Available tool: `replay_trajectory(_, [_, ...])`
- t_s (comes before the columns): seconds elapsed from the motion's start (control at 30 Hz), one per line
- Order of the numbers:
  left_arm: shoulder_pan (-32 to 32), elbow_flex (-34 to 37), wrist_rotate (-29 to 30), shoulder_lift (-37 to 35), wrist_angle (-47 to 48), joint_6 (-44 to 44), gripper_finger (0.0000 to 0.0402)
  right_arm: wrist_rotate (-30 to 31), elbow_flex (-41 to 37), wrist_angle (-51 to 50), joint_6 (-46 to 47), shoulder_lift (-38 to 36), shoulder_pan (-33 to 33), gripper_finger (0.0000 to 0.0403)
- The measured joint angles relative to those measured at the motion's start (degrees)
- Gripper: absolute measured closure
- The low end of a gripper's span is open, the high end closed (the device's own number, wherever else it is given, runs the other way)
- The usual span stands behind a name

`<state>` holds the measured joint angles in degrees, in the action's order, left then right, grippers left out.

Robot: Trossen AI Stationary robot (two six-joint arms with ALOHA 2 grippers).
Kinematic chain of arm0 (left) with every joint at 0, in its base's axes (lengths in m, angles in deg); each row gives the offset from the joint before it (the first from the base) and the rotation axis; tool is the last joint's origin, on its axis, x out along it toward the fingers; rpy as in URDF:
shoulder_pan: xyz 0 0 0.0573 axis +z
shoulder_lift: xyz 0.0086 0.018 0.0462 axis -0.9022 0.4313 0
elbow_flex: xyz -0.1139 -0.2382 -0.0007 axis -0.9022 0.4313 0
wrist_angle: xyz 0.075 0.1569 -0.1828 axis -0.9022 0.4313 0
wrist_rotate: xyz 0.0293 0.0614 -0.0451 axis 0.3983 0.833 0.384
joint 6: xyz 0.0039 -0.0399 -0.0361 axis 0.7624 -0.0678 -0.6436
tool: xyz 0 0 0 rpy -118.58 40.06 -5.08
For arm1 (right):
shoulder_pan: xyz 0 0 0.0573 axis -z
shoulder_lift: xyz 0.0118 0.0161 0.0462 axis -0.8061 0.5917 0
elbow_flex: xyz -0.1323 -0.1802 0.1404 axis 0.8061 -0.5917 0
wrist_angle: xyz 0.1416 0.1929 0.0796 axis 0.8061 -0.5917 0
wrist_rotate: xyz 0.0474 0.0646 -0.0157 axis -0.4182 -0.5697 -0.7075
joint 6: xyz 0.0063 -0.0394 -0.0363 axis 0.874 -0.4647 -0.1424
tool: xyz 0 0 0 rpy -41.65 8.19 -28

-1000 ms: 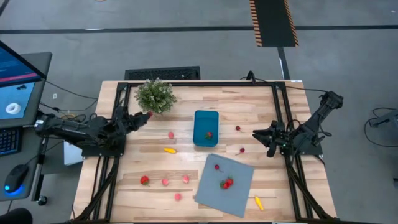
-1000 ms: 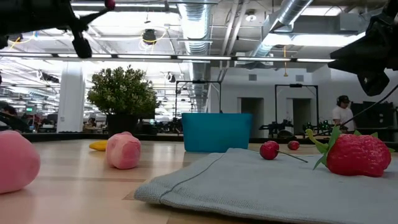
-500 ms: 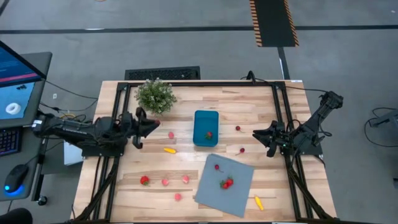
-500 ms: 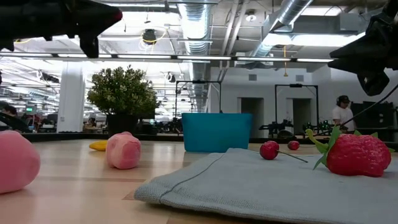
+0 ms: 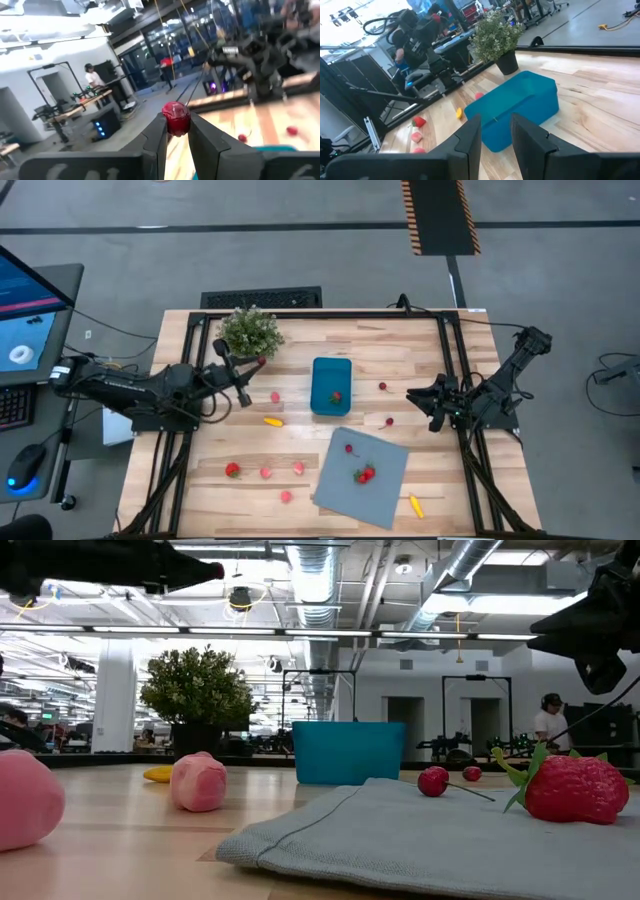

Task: Pick and placing Produce into tupperware
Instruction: Put the cherry into the blue bin

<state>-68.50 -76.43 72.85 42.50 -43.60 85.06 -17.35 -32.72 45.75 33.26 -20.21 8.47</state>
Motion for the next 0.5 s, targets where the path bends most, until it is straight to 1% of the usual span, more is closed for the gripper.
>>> replay_trajectory(0.1, [0.0, -3.1, 0.5, 5.8, 2.0, 0.3, 0.0345, 0.6, 0.0, 0.0, 0.0, 0.0, 0.0, 0.0278])
replay_trajectory(0.3, [1.3, -9.5, 0.1, 17.7, 4.2, -8.3, 0.0345, 0.6, 0.0, 0.0, 0.5, 0.0, 0.0, 0.0278])
replay_trajectory(0.33, [1.5, -10.7, -0.9, 19.5, 4.3, -10.1, 0.0345, 0.6, 0.0, 0.0, 0.5, 0.0, 0.0, 0.0278])
replay_trajectory(0.43, [2.3, -14.3, -7.1, 25.3, 4.9, -12.9, 0.0345, 0.5, 0.0, 0.0, 0.7, 0.0, 0.0, 0.0278])
replay_trajectory(0.5, [2.8, -16.8, -9.2, 29.6, 7.1, -14.6, 0.0345, 0.5, 0.0, 0.0, 0.7, 0.0, 0.0, 0.0278])
